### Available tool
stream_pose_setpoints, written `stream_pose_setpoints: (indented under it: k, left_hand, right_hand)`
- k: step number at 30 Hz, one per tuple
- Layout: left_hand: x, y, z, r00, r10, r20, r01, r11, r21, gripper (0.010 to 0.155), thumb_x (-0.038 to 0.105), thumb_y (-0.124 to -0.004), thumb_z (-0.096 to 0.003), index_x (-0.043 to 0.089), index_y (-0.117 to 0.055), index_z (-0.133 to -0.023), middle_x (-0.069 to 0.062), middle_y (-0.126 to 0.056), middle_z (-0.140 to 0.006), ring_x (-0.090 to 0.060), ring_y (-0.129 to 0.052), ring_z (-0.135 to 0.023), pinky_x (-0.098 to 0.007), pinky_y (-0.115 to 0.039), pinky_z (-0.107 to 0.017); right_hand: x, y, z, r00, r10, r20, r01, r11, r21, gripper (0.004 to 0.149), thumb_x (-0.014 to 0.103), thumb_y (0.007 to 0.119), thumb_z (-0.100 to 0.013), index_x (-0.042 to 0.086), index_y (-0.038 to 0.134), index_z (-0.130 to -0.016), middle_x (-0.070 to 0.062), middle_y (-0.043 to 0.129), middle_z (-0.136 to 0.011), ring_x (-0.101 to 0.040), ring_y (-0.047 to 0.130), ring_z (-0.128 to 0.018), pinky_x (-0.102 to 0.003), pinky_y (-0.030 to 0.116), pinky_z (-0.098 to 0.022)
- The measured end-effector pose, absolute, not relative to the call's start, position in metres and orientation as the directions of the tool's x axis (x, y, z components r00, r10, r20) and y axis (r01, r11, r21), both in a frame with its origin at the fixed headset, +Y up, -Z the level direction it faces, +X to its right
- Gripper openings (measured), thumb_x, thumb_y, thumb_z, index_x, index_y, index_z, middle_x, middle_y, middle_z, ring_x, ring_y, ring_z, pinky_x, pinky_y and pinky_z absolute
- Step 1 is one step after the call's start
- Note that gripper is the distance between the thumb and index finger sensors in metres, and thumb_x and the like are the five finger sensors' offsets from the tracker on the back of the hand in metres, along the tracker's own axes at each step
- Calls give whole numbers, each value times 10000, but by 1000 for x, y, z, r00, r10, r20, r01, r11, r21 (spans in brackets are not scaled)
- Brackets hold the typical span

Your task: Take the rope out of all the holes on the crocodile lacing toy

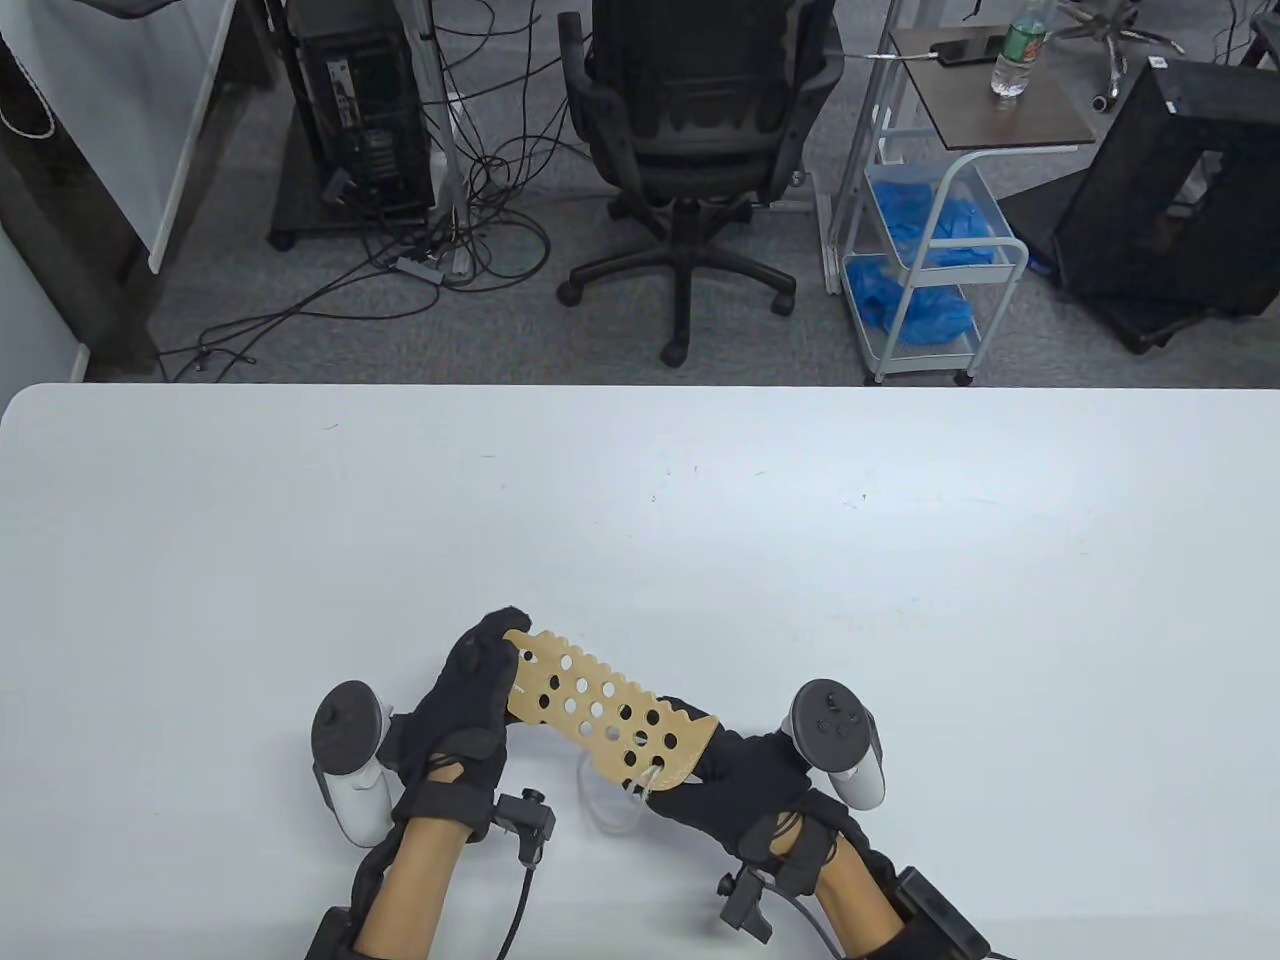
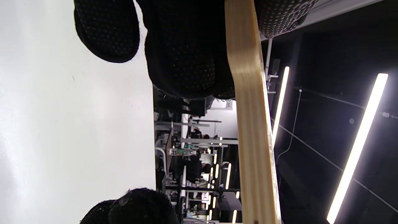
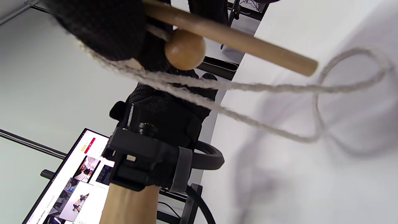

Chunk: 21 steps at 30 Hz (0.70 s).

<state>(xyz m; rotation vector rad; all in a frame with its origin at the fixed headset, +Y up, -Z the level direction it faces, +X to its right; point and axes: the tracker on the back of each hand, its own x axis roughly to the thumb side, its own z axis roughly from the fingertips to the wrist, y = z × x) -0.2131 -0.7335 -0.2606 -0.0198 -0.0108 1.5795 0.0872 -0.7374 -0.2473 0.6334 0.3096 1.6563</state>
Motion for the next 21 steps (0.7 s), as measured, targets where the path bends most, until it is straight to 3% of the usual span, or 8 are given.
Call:
stream_pose_setpoints:
  k: [21]
  left_hand:
    - [-237, -743, -265, -21, 998, -61, -999, -18, 50, 561, 489, -647, -568, 241, -608, -1069, 37, -975, -740, -130, -1000, -538, -478, -807, -590]
  right_hand:
    - [117, -744, -261, -16, 992, 124, -922, -62, 381, 369, 260, 832, -438, 60, 842, -748, -270, 692, -974, -617, 524, -900, -794, 440, -577]
